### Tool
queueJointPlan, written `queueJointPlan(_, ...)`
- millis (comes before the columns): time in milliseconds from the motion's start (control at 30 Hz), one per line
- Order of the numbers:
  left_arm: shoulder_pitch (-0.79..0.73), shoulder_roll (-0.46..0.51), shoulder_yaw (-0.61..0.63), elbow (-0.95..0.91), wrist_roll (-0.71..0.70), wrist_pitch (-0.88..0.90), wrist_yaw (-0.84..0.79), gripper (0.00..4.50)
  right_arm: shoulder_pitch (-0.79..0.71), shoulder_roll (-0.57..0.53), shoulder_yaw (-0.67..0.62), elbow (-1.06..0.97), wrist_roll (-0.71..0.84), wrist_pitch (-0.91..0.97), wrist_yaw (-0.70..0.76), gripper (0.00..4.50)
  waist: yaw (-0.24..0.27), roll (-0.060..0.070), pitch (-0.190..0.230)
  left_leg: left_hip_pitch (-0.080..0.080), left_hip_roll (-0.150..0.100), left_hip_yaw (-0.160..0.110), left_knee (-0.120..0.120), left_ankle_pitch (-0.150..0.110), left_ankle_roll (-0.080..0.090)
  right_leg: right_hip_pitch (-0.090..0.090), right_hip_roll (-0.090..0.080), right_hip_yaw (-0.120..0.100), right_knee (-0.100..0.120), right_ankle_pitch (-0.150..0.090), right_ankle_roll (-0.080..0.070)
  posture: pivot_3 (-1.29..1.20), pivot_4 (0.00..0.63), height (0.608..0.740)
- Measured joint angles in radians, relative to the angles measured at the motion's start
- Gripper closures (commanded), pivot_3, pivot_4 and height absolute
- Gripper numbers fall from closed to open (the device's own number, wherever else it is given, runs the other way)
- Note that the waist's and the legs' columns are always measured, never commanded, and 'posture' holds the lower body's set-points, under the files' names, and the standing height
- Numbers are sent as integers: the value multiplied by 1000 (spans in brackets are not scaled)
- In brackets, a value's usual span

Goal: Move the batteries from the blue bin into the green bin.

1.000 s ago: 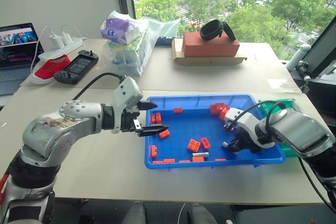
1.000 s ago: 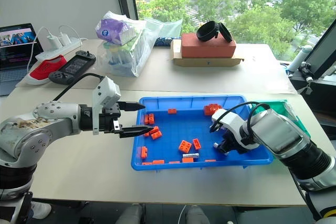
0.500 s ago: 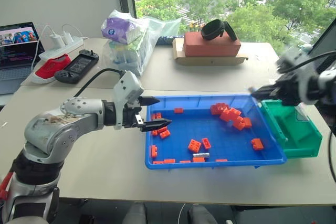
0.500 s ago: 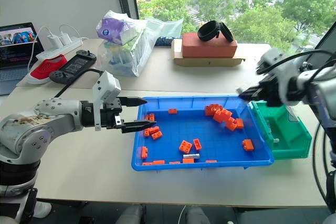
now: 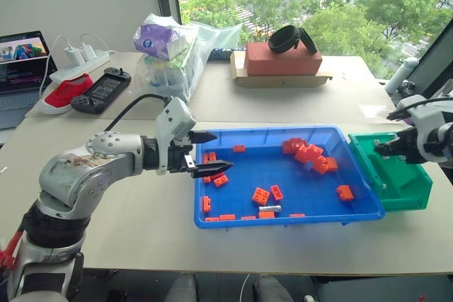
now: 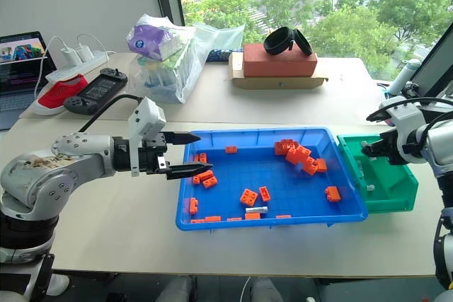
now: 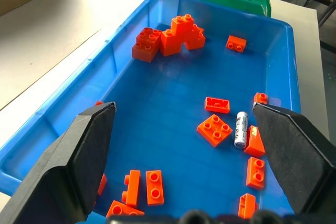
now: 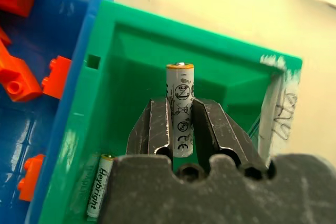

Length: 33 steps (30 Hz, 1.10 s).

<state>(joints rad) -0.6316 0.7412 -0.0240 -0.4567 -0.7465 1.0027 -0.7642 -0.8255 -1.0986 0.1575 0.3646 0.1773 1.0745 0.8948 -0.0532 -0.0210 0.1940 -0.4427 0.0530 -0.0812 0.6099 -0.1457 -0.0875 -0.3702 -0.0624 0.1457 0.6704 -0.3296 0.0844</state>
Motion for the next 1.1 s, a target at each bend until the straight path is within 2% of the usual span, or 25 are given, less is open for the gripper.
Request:
queueJointPlan(267,0,4,1,-1,1,0,-5,0,-64,0,20,16,-44,-2,-2,248,0,0,0,0,0,0,0,0,0,0,0,0,0,0,0,0,150,740)
queueJointPlan(400,0,6,2,-1,1,0,-5,0,-94,-15,22,-64,-31,21,47,248,-2,0,0,0,0,0,0,0,0,0,0,0,0,0,0,0,150,740)
queueJointPlan(567,1,9,5,-7,-3,2,-2,0,15,-57,-8,-512,180,46,259,248,-4,1,0,0,0,0,-2,0,0,0,0,-1,0,0,0,0,150,740)
queueJointPlan(667,6,20,15,-9,-3,5,-1,0,82,-49,-9,-704,284,71,319,248,6,1,0,-1,0,0,0,0,0,1,0,-1,-2,0,0,0,150,740)
queueJointPlan(867,8,20,19,-12,-4,6,1,0,107,20,130,-854,317,131,274,248,8,0,0,-1,0,0,1,0,0,1,0,-1,-2,1,1,0,150,740)
queueJointPlan(1100,2,-2,35,-12,-42,24,16,0,83,65,288,-807,217,22,246,248,7,0,0,-1,0,0,1,0,0,0,0,-1,-2,1,1,0,150,740)
